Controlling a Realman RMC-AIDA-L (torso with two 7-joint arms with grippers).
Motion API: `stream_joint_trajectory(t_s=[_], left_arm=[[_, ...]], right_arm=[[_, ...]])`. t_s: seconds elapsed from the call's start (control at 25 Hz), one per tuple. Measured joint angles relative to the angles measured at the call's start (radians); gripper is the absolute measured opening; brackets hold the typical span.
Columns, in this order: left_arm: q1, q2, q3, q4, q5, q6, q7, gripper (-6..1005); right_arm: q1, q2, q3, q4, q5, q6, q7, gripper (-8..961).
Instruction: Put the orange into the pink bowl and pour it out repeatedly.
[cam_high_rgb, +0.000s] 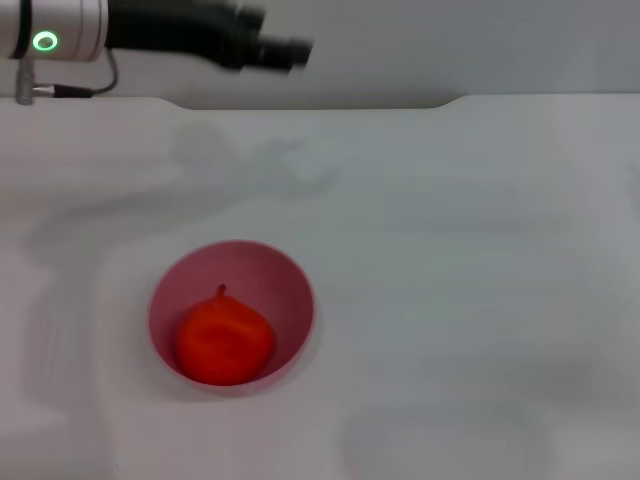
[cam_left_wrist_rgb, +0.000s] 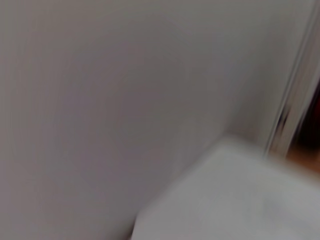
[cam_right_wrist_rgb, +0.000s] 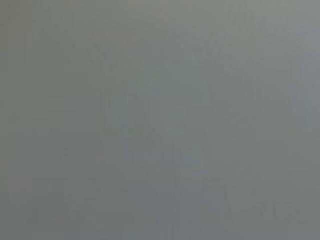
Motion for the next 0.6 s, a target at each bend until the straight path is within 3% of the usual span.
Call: stream_joint_trajectory(t_s=[0.04, 0.12, 0.16, 0.28, 0.36, 0.48, 0.52, 0.6], left_arm=[[0.037, 0.0, -0.012, -0.053, -0.203, -0.051, 0.126, 763], [0.066, 0.0, -0.021, -0.113, -0.373, -0.089, 0.235, 772], [0.066, 0.0, -0.021, -0.113, -0.373, -0.089, 0.235, 776], [0.151, -0.007, -0.026, -0.346, -0.854, -0.118, 0.603, 789], [0.16, -0.008, -0.023, -0.38, -0.915, -0.115, 0.654, 798], [0.228, -0.012, -0.016, -0.563, -1.185, -0.092, 0.917, 798], [0.228, -0.012, -0.016, -0.563, -1.185, -0.092, 0.917, 798], [0.286, -0.017, -0.02, -0.663, -1.347, -0.08, 1.086, 798]], right_arm=[[0.0, 0.001, 0.0, 0.004, 0.012, -0.004, 0.0, 533], [0.002, 0.001, 0.0, 0.015, 0.041, -0.016, 0.004, 533], [0.004, 0.001, 0.0, 0.021, 0.056, -0.026, 0.005, 533], [0.006, 0.002, 0.0, 0.031, 0.072, -0.041, 0.012, 533], [0.007, 0.003, 0.0, 0.039, 0.083, -0.045, 0.018, 533], [0.009, 0.004, -0.006, 0.061, 0.136, -0.05, 0.02, 533], [0.01, 0.004, -0.007, 0.072, 0.163, -0.055, 0.021, 533], [0.014, 0.005, -0.007, 0.106, 0.216, -0.069, 0.021, 533]])
